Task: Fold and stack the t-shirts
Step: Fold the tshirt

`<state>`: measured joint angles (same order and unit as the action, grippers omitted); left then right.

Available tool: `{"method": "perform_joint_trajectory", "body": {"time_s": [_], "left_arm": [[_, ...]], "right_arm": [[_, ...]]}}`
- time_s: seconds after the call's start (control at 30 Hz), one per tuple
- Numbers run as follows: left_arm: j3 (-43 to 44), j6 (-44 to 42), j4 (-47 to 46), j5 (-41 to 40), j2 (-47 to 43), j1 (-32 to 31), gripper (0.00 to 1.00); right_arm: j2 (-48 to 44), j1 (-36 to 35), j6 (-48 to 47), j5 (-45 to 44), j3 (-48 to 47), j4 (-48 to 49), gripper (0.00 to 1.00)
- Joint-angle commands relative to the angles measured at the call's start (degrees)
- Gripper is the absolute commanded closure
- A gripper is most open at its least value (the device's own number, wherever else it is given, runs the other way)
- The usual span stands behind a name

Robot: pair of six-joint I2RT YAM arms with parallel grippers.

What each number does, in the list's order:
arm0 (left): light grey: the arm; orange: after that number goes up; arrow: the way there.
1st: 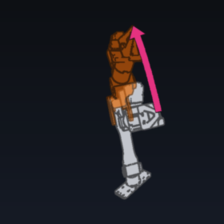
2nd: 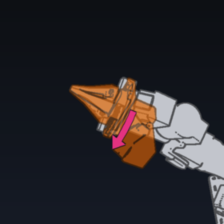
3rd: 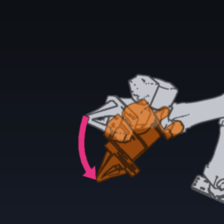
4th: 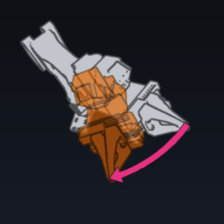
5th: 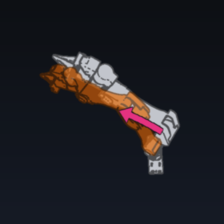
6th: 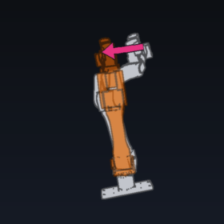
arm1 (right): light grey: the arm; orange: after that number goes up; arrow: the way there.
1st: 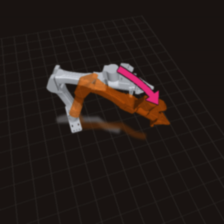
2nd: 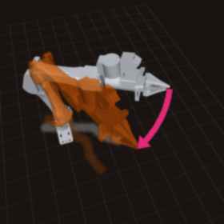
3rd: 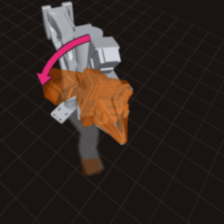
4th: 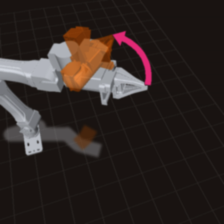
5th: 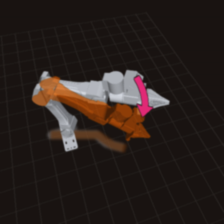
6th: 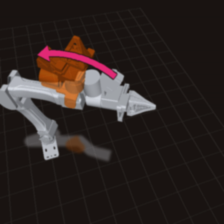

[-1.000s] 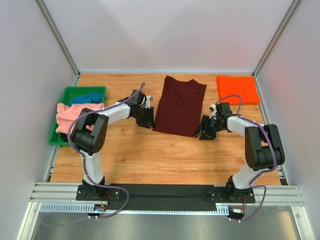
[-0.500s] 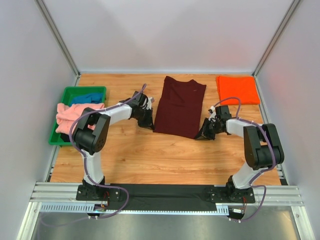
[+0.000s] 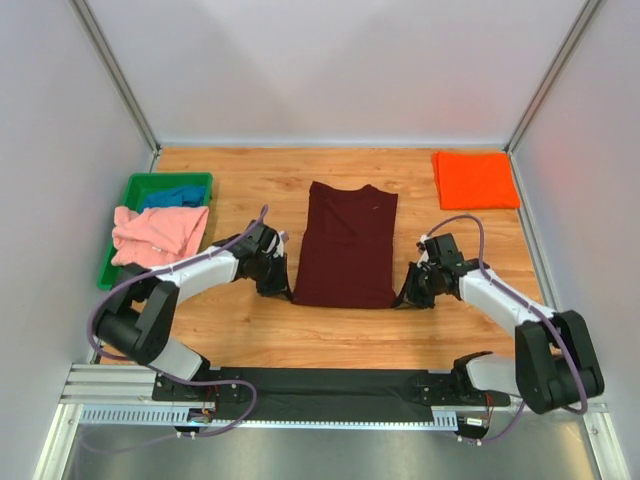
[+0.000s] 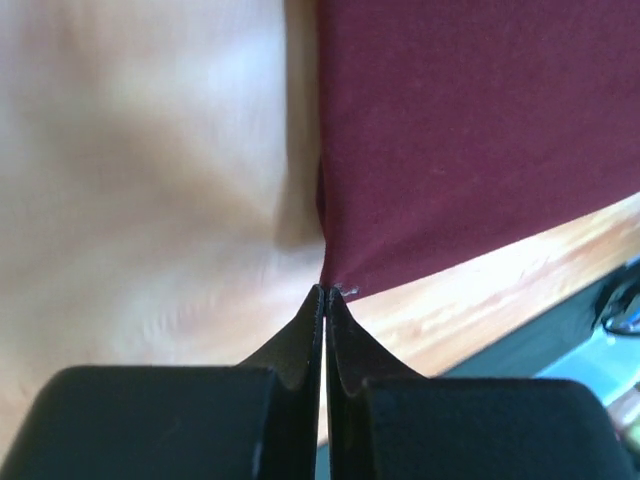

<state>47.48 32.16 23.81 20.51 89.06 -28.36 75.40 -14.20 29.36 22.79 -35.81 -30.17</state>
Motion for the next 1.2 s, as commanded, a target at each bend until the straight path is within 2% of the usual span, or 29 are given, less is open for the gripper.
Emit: {"method": "perform_joint_trajectory", "body": {"time_s": [0.0,0.13,0.2,0.23,0.3,0.43,0.47,0.53,0.57,0.63,0.77,0.87,1.07,1.17], "left_arm": [[-5.2,4.2,3.1,-1.6,-6.2,-0.6,0.98],[-10.2,6.2,1.3,0.3,-13.7,-0.7,0.97],[-10.4,6.3,2.7,0.0,-15.4,-1.1,0.91],[-10.4,6.2,4.8,-0.6,-16.1,-1.2,0.78],[-10.8,6.3,6.9,-2.8,-18.5,-1.4,0.61],[-13.6,6.9,7.1,-2.9,-21.9,-1.4,0.5],[-14.2,7.3,6.3,-1.1,-22.8,-1.4,0.49],[-15.9,7.7,1.7,2.2,-23.7,-1.5,0.48],[-16.5,8.7,-0.1,5.3,-24.0,-1.7,0.47],[-17.2,9.9,-2.8,5.7,-24.4,-2.7,0.44],[-17.4,12.2,-5.8,5.2,-21.9,-4.7,0.41],[-18.3,14.5,-9.6,4.9,-19.0,-6.6,0.41],[-18.4,17.1,-12.7,1.3,-12.9,-9.1,0.41],[-18.2,17.6,-13.1,-0.5,-10.8,-9.4,0.41]], "right_arm": [[-6.2,-3.9,6.4,-6.0,3.3,-5.9,1.0],[-11.7,-8.5,11.1,-8.8,5.8,-7.5,1.0],[-14.9,-9.1,12.7,-9.2,7.1,-7.8,1.0],[-15.5,-9.1,13.0,-9.4,7.7,-8.2,0.99],[-17.5,-9.3,13.6,-10.4,8.1,-10.0,0.95],[-22.2,-9.4,14.8,-9.4,9.3,-10.9,0.72],[-23.3,-9.6,15.0,-8.8,9.8,-10.6,0.62],[-25.5,-10.0,14.9,-7.7,10.0,-9.9,0.51],[-25.7,-9.9,14.8,-7.8,9.6,-10.1,0.48],[-25.1,-9.9,14.8,-8.9,9.3,-11.0,0.44],[-21.6,-9.9,14.7,-10.0,8.7,-10.3,0.41],[-19.5,-9.9,14.3,-11.0,8.9,-8.2,0.43],[-18.5,-9.8,14.2,-10.5,11.1,-3.5,0.57],[-18.6,-9.9,13.7,-10.7,11.7,-2.3,0.61]]}}
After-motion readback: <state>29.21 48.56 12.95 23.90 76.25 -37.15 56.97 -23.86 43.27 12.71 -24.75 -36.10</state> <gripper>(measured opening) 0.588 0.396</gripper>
